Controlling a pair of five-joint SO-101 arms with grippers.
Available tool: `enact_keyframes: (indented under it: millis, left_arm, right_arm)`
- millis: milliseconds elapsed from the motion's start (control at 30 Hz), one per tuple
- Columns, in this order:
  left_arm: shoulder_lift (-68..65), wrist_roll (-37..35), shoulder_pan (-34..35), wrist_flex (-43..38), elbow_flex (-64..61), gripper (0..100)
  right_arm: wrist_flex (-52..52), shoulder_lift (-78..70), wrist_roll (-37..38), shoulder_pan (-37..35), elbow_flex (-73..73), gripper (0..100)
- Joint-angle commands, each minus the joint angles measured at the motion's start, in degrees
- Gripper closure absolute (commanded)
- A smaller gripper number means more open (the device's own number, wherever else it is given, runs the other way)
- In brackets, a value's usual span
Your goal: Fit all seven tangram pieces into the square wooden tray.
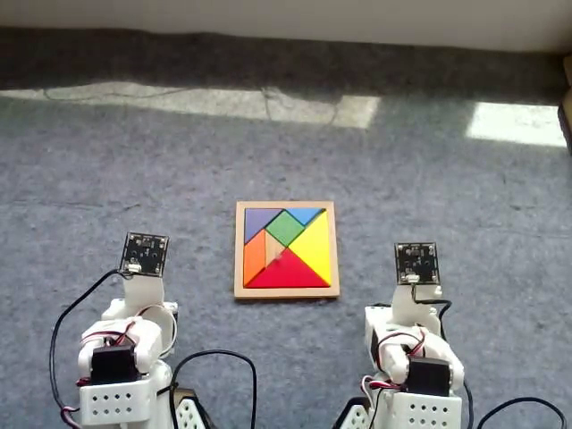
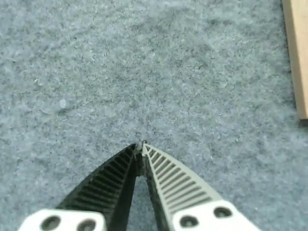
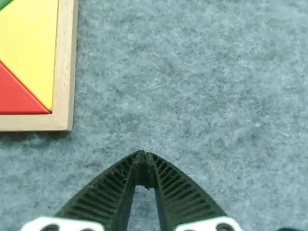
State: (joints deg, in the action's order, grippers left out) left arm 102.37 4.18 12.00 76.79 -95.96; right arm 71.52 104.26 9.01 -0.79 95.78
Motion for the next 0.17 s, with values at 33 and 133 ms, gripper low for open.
enact_keyframes:
  millis: [33, 133]
  left_arm:
    - [2.0, -0.2, 0.7, 0.3, -1.2, 99]
    - [2.0, -0.2, 0.7, 0.3, -1.2, 99]
  right_arm:
    - [0.2, 0.9, -0.2, -0.3, 6.6, 98.9]
    - [0.2, 0.9, -0.2, -0.3, 6.6, 98.9]
